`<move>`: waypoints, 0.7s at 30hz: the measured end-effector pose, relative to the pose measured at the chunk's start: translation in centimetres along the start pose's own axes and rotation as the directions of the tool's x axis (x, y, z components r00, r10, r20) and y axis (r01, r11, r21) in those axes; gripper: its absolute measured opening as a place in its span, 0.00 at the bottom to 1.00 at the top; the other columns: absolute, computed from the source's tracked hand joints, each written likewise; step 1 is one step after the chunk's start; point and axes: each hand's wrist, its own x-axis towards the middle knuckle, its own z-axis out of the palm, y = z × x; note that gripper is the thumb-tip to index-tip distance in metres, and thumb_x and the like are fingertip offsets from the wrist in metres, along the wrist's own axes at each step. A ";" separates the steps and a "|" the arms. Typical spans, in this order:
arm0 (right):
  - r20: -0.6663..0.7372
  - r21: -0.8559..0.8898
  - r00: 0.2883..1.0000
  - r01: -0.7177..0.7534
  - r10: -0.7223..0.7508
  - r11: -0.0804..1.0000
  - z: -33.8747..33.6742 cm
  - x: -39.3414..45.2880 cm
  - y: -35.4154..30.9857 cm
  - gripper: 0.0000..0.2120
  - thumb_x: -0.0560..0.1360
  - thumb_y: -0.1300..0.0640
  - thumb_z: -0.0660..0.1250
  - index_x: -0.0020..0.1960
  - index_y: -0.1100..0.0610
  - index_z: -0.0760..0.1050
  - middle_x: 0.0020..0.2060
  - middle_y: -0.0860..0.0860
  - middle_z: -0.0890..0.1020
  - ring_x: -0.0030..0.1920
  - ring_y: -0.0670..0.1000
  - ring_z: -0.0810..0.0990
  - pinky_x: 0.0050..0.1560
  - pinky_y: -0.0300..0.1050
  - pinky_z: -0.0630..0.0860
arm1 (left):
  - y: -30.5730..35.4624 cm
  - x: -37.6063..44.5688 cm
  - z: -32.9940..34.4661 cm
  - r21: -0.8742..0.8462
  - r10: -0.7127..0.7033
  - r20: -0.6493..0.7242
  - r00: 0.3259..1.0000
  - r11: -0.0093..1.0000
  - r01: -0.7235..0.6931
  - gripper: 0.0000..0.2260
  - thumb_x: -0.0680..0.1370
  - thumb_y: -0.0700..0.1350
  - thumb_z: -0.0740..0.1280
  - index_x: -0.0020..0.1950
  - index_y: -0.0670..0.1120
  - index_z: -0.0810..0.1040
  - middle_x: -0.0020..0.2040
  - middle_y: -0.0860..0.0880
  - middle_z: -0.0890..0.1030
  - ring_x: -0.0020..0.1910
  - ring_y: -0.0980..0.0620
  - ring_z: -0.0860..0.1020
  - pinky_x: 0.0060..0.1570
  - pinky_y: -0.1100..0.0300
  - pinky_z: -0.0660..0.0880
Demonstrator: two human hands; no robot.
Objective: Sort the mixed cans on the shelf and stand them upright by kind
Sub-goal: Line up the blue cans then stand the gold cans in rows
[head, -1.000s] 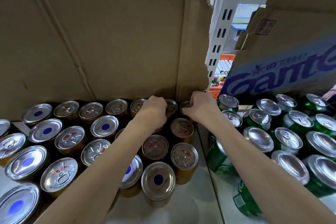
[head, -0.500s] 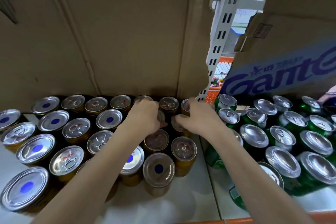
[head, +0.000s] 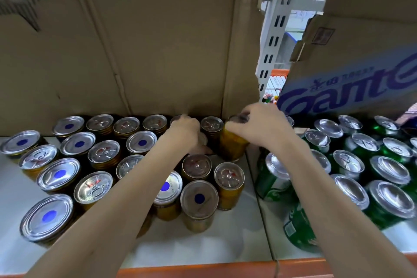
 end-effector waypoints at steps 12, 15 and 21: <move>-0.068 -0.131 0.997 -0.034 0.026 0.991 -0.9 -0.3 1.2 0.28 0.67 0.31 0.63 0.44 0.58 0.77 0.39 0.53 0.78 0.41 0.54 0.78 0.40 0.46 0.77 | -0.1 0.0 -0.6 -0.053 -0.050 -0.053 0.997 0.998 0.047 0.15 0.67 0.55 0.72 0.42 0.45 0.75 0.36 0.48 0.73 0.38 0.48 0.73 0.33 0.60 0.68; -0.062 -0.219 0.998 -0.039 0.026 0.975 0.2 -0.1 0.7 0.28 0.68 0.31 0.62 0.42 0.58 0.71 0.37 0.51 0.75 0.43 0.54 0.78 0.38 0.44 0.73 | -0.6 -0.5 -1.8 -0.132 -0.010 -0.083 0.997 0.991 -0.001 0.16 0.65 0.54 0.73 0.48 0.47 0.80 0.44 0.46 0.78 0.44 0.46 0.76 0.37 0.60 0.69; 0.086 -0.315 0.995 -0.017 0.046 0.949 2.2 0.6 -0.3 0.23 0.72 0.34 0.61 0.37 0.55 0.67 0.38 0.52 0.74 0.45 0.55 0.76 0.38 0.44 0.70 | -2.2 -1.9 -4.6 -0.234 0.060 -0.199 0.978 0.966 -0.107 0.25 0.55 0.58 0.66 0.49 0.52 0.79 0.47 0.50 0.80 0.48 0.47 0.77 0.45 0.57 0.76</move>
